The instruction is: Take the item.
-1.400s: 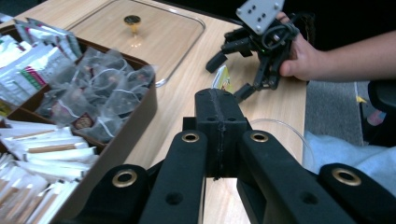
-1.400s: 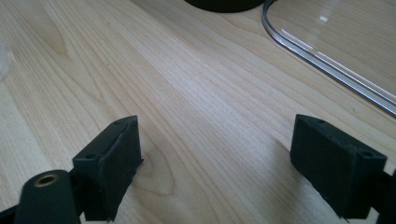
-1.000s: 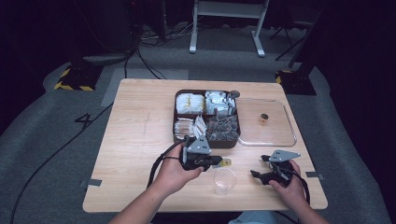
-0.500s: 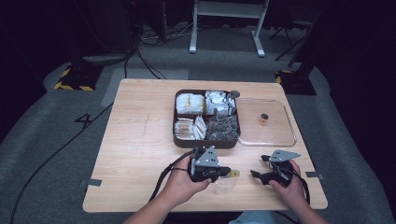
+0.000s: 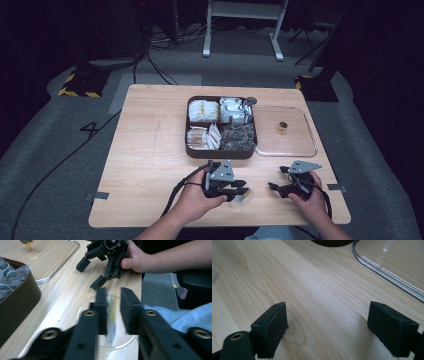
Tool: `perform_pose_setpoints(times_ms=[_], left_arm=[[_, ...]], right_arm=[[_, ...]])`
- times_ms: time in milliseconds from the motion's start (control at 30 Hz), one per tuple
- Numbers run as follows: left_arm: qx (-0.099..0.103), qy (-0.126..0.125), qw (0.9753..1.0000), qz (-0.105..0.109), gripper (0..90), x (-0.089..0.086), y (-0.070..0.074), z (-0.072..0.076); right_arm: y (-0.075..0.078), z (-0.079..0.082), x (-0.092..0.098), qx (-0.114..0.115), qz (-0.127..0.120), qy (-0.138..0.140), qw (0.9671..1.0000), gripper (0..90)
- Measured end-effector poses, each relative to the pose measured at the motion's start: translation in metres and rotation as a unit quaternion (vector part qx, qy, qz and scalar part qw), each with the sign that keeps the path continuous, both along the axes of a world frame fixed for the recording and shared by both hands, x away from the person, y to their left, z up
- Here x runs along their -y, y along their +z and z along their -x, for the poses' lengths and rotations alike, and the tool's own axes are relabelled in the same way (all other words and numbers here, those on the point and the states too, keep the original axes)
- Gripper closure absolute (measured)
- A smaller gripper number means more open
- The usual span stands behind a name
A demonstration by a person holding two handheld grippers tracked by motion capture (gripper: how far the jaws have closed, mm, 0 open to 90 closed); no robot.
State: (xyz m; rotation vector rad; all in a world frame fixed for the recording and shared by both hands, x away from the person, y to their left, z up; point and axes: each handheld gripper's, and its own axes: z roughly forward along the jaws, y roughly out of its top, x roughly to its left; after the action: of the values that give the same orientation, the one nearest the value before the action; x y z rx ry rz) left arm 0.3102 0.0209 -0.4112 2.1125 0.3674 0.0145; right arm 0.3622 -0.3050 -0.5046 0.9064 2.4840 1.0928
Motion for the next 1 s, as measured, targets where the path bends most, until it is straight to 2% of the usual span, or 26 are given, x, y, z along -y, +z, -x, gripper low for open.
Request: perform_pose_setpoints(times_ms=[233,467,600,700,767,800,1000], left_arm=[[0.011,0.021,0.9997,0.009,53.4,-0.009,0.002,-0.001],[0.023,0.042,0.9988,0.006,42.9,-0.018,0.011,0.000],[0.040,0.075,0.9963,-0.009,40.2,-0.033,0.018,0.001],[0.041,0.084,0.9956,-0.011,38.9,-0.041,0.020,0.002],[0.043,0.101,0.9938,-0.020,38.2,-0.054,0.021,0.003],[0.043,0.101,0.9938,-0.020,37.8,-0.054,0.021,0.003],[0.050,0.123,0.9905,-0.034,35.9,-0.079,0.020,0.008]], right_arm=[[0.000,0.000,0.000,0.001,0.000,0.000,1.0000,16.5],[0.000,0.000,0.000,0.001,0.000,0.001,1.0000,16.5],[0.000,0.000,0.000,0.001,0.000,0.001,1.0000,16.5],[0.000,0.000,0.000,0.001,0.000,0.001,1.0000,16.4],[0.000,0.000,0.000,0.001,0.000,0.001,1.0000,16.4],[0.000,0.000,0.000,0.001,0.000,0.001,1.0000,16.4],[0.000,0.000,0.000,0.001,0.000,0.001,1.0000,16.4]])
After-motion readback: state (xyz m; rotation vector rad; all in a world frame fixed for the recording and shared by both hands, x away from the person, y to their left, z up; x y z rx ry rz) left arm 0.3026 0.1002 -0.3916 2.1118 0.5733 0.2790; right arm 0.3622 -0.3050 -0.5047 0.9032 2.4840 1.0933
